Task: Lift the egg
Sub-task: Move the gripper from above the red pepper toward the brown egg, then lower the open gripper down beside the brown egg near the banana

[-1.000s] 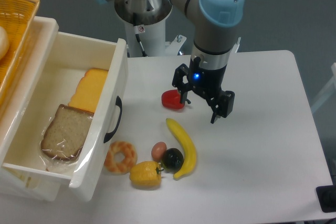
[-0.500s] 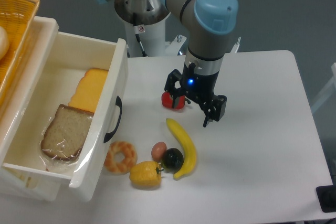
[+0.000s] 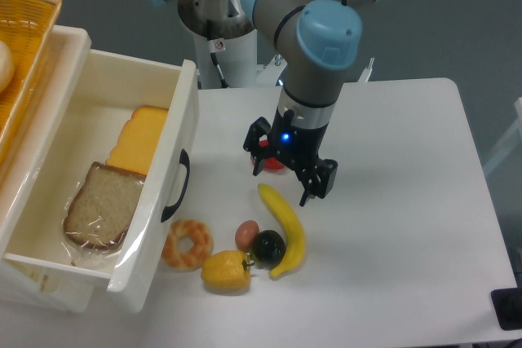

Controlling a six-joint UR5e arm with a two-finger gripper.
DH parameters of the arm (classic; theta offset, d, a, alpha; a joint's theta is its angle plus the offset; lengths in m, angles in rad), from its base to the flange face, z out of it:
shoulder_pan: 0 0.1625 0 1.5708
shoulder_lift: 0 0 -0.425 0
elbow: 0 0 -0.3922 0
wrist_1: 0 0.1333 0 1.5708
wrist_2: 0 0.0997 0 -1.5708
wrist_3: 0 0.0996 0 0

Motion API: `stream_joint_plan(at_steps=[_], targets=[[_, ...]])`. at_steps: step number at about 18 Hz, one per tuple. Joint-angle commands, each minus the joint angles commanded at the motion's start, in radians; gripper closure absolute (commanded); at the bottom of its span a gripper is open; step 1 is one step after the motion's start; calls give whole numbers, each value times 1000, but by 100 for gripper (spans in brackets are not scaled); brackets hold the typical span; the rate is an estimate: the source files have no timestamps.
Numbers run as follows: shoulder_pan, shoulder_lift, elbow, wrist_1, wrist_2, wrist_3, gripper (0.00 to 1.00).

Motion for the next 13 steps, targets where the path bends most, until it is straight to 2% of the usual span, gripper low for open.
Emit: stream_joint_plan(at_steps=[4,9,13], targets=[[-23,-26,0,-2,8,122,0],[-67,-66,-52,-5,38,111,0],[-78,-101,-55,-9,38,113,0]])
